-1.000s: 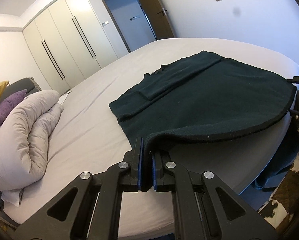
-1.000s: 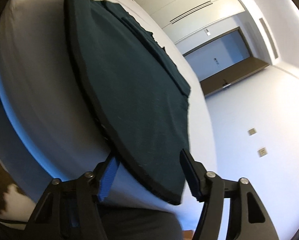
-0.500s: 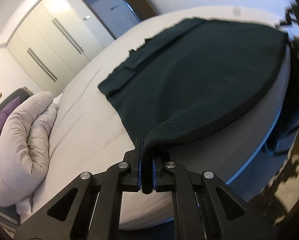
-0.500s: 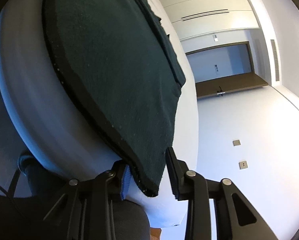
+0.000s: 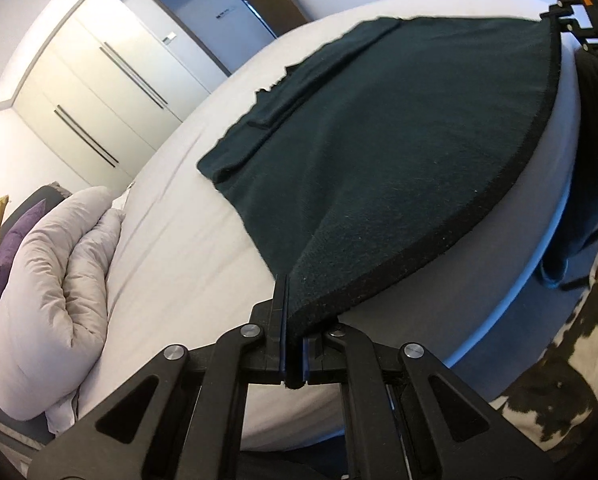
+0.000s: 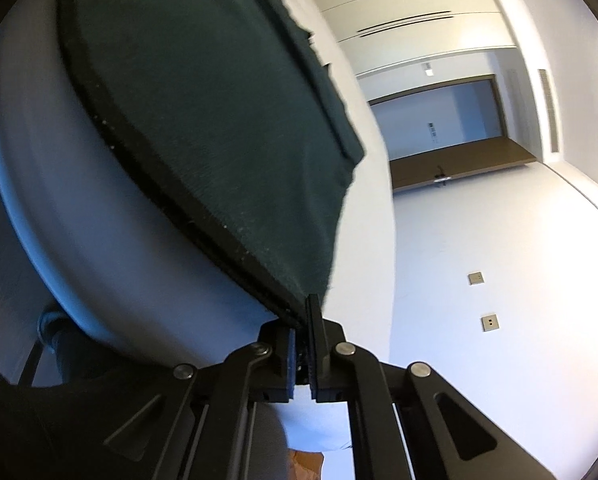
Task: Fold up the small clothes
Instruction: 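Lift the hem with both tools and fold it toward the collar, then lower the folded hem onto the sweater and open both tools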
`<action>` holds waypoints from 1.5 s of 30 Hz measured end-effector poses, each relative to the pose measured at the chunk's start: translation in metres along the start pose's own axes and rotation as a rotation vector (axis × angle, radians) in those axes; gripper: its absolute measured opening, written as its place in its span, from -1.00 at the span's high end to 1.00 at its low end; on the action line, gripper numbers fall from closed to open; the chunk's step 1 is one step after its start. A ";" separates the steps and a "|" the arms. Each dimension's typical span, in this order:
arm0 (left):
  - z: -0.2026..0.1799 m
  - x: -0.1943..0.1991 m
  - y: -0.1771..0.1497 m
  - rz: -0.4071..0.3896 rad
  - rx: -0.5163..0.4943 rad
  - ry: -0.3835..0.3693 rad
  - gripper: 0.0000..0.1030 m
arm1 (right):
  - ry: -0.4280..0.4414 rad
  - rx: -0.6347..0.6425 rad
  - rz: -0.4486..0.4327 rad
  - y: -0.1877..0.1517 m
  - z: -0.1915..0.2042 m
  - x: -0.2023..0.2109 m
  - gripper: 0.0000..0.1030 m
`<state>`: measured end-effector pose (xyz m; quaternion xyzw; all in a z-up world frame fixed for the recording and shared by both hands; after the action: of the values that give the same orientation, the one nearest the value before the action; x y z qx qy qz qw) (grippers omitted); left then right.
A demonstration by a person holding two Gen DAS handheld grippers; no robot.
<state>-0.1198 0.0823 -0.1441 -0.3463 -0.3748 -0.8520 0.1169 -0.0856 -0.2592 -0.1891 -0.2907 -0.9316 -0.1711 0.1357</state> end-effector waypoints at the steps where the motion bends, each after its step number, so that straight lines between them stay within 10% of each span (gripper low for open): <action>1: 0.004 0.002 0.002 -0.010 0.016 0.005 0.92 | -0.004 -0.011 -0.006 0.001 -0.003 0.000 0.91; 19: 0.138 -0.014 0.116 -0.224 0.328 0.030 0.92 | -0.028 -0.250 -0.142 0.093 -0.123 -0.072 0.91; 45: 0.272 -0.277 0.231 0.034 0.429 -0.097 0.92 | 0.235 -0.261 -0.036 0.244 -0.142 -0.305 0.91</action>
<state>0.3262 0.1012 -0.0727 -0.3602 -0.5467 -0.7331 0.1839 0.3216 -0.2785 -0.1094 -0.2674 -0.8841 -0.3258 0.2017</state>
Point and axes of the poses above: each gripper's, at about its wrist camera, not at the fingertips, and x roughly against the way its jaws point, z to its left, y to its top, the point moved 3 cm from there along -x, roughly the way its jaws point, and after that the axes turned 8 degrees about -y, right-handed, at the moved point
